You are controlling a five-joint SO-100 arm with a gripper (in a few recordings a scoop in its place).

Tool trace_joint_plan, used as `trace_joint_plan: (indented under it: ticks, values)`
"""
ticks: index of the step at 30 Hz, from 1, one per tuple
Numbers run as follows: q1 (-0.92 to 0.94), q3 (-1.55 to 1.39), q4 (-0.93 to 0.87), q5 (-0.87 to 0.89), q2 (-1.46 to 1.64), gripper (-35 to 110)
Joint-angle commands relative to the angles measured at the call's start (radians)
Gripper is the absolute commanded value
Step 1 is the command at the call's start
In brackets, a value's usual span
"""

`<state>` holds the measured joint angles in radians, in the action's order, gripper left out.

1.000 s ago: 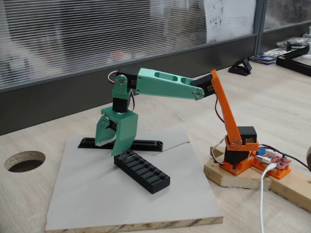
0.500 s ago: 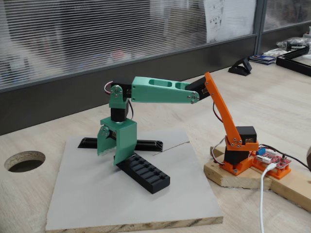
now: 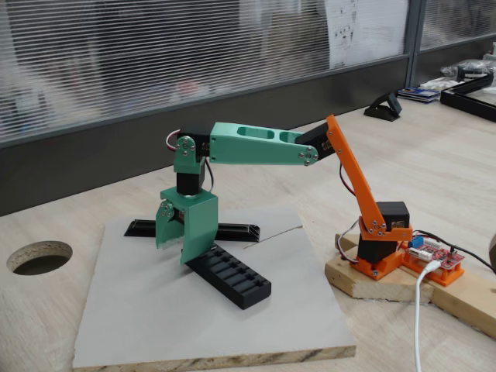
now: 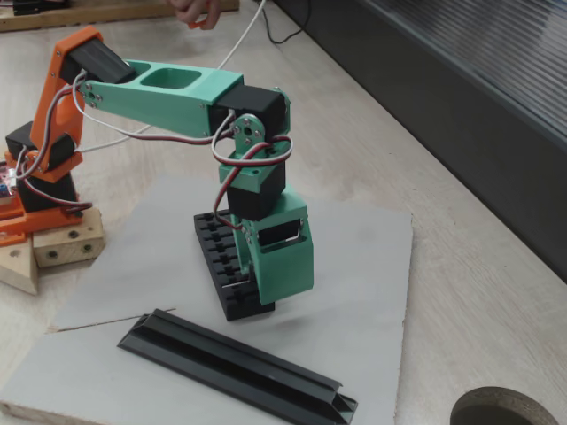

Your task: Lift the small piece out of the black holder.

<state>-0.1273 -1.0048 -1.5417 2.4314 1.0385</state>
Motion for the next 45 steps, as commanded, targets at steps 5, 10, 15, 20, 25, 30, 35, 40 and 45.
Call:
trace_joint_plan:
  ticks: [5,10,15,20,25,30,35,40,45]
  values:
    - [-0.003,0.009,-0.014,0.084,0.023,44]
    - [-0.003,0.008,-0.014,0.081,0.023,44]
    - [-0.002,0.003,-0.014,0.081,0.021,44]
    - [-0.002,-0.002,-0.014,0.081,0.021,44]
    - [-0.002,-0.002,-0.014,0.081,0.021,44]
    - [-0.002,-0.002,-0.012,0.081,0.021,37]
    - [-0.002,-0.002,-0.012,0.081,0.021,23]
    - [-0.002,-0.002,-0.012,0.084,0.021,21]
    - [-0.002,-0.002,-0.012,0.094,0.021,20]
